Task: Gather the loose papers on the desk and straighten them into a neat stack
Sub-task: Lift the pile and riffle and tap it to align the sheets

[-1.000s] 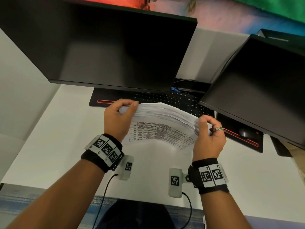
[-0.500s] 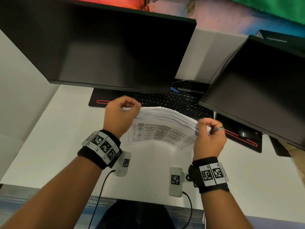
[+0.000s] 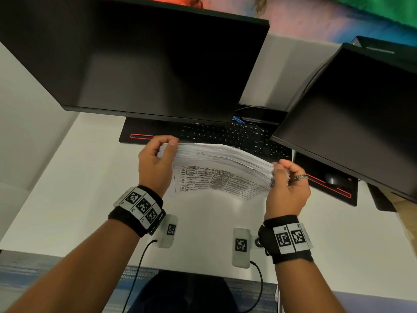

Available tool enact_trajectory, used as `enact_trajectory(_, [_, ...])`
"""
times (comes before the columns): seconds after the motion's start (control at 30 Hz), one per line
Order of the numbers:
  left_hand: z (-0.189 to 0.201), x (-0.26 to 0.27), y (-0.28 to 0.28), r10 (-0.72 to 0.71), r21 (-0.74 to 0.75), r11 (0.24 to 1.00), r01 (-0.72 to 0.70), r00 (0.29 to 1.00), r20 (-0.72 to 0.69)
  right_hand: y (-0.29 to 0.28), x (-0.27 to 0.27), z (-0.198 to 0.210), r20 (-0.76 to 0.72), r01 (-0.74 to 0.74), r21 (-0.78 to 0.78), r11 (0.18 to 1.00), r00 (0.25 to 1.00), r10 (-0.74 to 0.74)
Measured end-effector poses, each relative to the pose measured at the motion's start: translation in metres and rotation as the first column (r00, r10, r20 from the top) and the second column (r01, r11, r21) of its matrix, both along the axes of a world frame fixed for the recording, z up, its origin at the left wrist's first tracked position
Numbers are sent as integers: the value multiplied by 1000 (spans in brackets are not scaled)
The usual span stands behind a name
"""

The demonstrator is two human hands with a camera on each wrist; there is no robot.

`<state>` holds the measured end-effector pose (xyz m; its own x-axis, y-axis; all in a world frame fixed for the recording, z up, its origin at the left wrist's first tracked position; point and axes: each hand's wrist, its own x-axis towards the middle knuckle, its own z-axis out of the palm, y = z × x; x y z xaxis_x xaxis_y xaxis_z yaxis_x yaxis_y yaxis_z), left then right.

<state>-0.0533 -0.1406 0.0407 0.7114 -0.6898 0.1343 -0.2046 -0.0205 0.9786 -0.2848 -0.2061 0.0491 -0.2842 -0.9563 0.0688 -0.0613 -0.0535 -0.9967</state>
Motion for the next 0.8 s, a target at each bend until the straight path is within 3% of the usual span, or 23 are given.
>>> enact_trajectory(0.13, [4,-2,-4,22,-14,1000,-23,998,-56,4,-1,-2,118,-56,-7,998,991,56])
enact_trajectory(0.27, [2,7,7,-199,-43,980,195,974,-109,9,-19,-16,85,-230,-22,973,969,231])
enact_trajectory(0.33, [-1,13,12,-247,46,967,251,966,-80,10,-25,-22,26,-275,76,958,961,274])
enact_trajectory(0.43, [-4,15,12,-198,175,965,195,980,-4,2,-23,-22,-9,-276,153,949,960,281])
enact_trajectory(0.53, [-4,9,10,-137,125,982,139,990,-25,-5,-18,-13,-19,-298,117,947,953,303])
enact_trajectory(0.63, [3,1,18,-100,8,995,99,992,75,6,-21,-5,-7,-278,50,959,960,278])
enact_trajectory(0.8, [-8,-1,36,-229,-69,970,234,971,69,25,-24,-13,95,-193,87,977,978,185])
